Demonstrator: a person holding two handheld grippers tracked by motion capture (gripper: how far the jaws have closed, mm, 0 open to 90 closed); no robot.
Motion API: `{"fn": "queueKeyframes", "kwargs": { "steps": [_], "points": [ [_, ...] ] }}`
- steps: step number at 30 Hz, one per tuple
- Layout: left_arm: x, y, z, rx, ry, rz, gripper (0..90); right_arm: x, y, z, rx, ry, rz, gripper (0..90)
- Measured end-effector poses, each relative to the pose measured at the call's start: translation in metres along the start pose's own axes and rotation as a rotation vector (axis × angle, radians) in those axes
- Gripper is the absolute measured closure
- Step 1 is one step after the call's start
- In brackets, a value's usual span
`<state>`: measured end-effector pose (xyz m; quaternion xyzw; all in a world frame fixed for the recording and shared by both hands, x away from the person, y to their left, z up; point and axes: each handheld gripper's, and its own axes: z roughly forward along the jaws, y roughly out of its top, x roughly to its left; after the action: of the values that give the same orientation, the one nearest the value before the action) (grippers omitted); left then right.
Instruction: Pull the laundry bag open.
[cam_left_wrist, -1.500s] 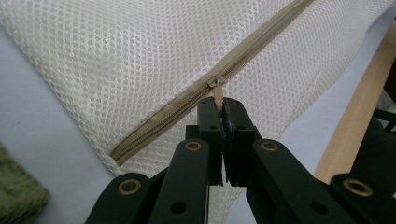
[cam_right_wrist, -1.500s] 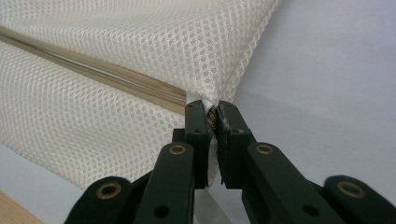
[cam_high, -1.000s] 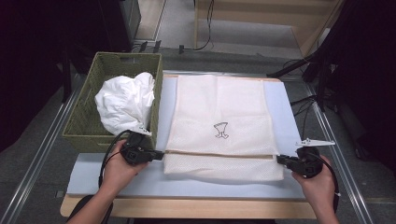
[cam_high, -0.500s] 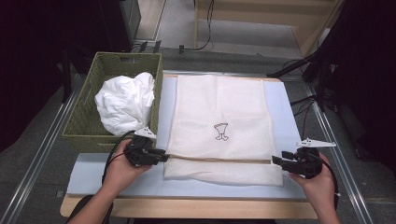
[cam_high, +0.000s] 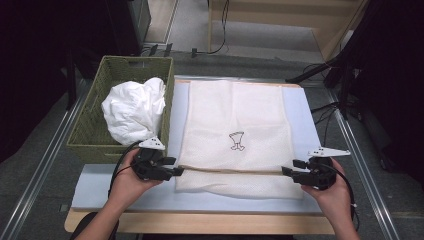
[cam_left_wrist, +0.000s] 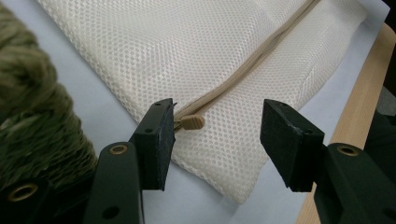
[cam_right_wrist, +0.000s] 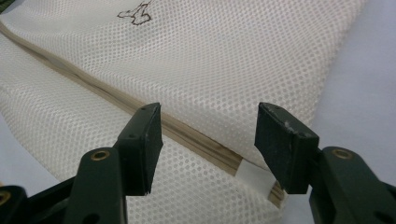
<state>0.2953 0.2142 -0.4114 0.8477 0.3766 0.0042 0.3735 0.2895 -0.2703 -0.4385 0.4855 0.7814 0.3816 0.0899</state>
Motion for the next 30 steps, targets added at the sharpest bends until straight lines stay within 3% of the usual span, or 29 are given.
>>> {"fn": "queueKeyframes", "kwargs": {
  "steps": [11, 28, 30],
  "points": [
    [-0.003, -0.007, -0.006, -0.020, -0.014, -0.017, 44.6, 0.016, 0.011, 0.011, -0.005, 0.065, -0.041, 42.9],
    [-0.002, -0.021, -0.017, -0.032, 0.024, -0.054, 44.0, 0.034, 0.026, 0.032, 0.012, 0.138, -0.097, 42.8],
    [-0.002, -0.022, -0.017, -0.025, 0.023, -0.056, 44.0, 0.036, 0.027, 0.033, 0.013, 0.142, -0.085, 43.2]
  ]
}}
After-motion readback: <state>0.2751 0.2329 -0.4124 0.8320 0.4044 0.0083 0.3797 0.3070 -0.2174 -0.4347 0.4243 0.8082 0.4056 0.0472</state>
